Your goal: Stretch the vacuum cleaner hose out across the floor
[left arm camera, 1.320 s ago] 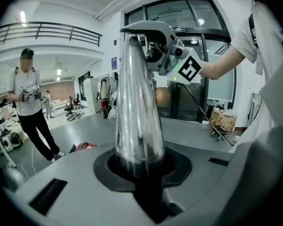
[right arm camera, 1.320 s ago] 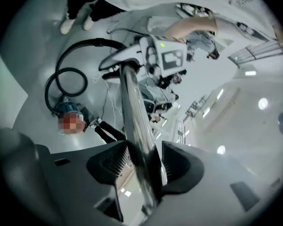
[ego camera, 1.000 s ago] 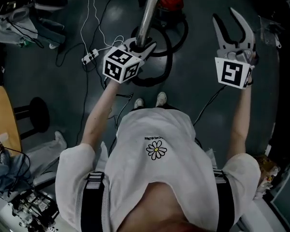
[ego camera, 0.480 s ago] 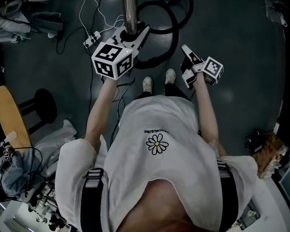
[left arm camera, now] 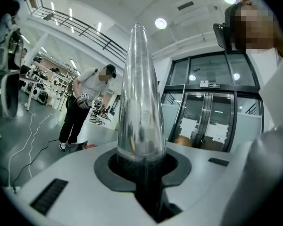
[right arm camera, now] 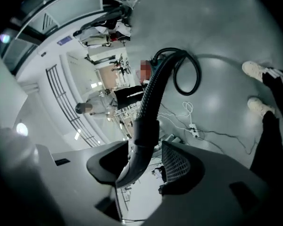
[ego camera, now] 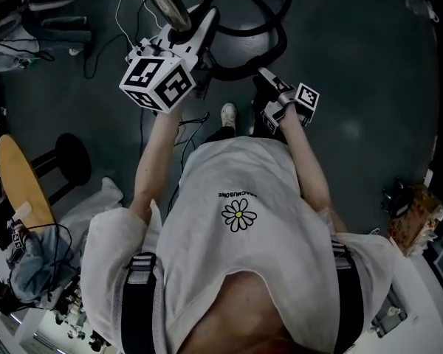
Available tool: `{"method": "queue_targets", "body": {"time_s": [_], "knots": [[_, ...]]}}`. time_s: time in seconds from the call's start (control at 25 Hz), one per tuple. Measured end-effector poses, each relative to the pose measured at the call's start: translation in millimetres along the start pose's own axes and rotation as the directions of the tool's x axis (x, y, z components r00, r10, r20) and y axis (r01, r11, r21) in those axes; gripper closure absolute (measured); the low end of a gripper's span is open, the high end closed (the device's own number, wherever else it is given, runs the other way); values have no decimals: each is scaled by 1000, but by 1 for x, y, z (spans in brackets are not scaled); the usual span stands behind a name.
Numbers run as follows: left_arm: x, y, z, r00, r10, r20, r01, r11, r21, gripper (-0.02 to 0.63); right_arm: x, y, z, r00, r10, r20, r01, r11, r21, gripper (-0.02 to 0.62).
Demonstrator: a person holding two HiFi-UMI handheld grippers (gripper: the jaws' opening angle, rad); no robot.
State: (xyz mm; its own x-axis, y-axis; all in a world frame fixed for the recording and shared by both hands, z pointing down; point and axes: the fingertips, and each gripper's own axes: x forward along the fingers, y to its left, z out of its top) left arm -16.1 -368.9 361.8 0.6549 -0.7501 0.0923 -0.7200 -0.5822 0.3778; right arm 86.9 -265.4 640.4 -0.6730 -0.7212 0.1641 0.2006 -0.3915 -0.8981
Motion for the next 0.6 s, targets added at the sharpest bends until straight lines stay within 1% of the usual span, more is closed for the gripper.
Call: {"method": "queue_targets", "body": {"time_s": [0.08, 0.16, 0.2, 0.24, 0.32, 0.36, 0.4, 0.44, 0.48, 0.52, 0.56, 0.6], "knots": [[-1, 1, 3, 1000, 3, 26, -2, 999, -48, 525, 10, 12, -10, 997, 76, 1, -75, 996, 46, 387], [3, -1, 3, 999, 2, 45, 3, 995, -96, 525, 23, 27, -14, 988, 155, 12, -156, 983, 100, 387], [6, -3, 3, 999, -2, 51, 8, 993, -117, 525, 29, 35, -14, 978, 207, 23, -208, 968, 136, 387], [9, -5, 3, 998, -8, 55, 15, 991, -134, 525, 34, 44, -13, 963, 267, 38, -270, 946, 179, 387], [13, -8, 2, 998, -24, 60, 33, 987, -160, 525, 42, 58, -10, 928, 365, 79, -372, 892, 258, 387], [13, -8, 2, 997, -33, 63, 44, 985, -169, 525, 44, 61, -10, 919, 383, 93, -393, 877, 275, 387], [12, -8, 2, 997, -48, 63, 58, 982, -178, 525, 45, 62, -10, 919, 382, 99, -394, 877, 275, 387], [12, -9, 1, 996, -70, 54, 79, 979, -186, 525, 44, 62, -10, 924, 368, 106, -383, 885, 265, 388], [12, -10, -3, 994, -102, 29, 106, 976, -191, 525, 41, 62, -7, 927, 351, 129, -373, 892, 257, 388], [14, -13, -8, 990, -138, -18, 132, 973, -187, 525, 37, 61, -1, 927, 333, 171, -368, 894, 254, 388], [16, -16, -17, 982, -166, -87, 149, 973, -176, 524, 31, 59, 7, 922, 314, 226, -367, 895, 255, 392], [18, -17, -27, 969, -179, -168, 153, 976, -158, 522, 25, 56, 17, 914, 292, 280, -364, 897, 251, 425]]}}
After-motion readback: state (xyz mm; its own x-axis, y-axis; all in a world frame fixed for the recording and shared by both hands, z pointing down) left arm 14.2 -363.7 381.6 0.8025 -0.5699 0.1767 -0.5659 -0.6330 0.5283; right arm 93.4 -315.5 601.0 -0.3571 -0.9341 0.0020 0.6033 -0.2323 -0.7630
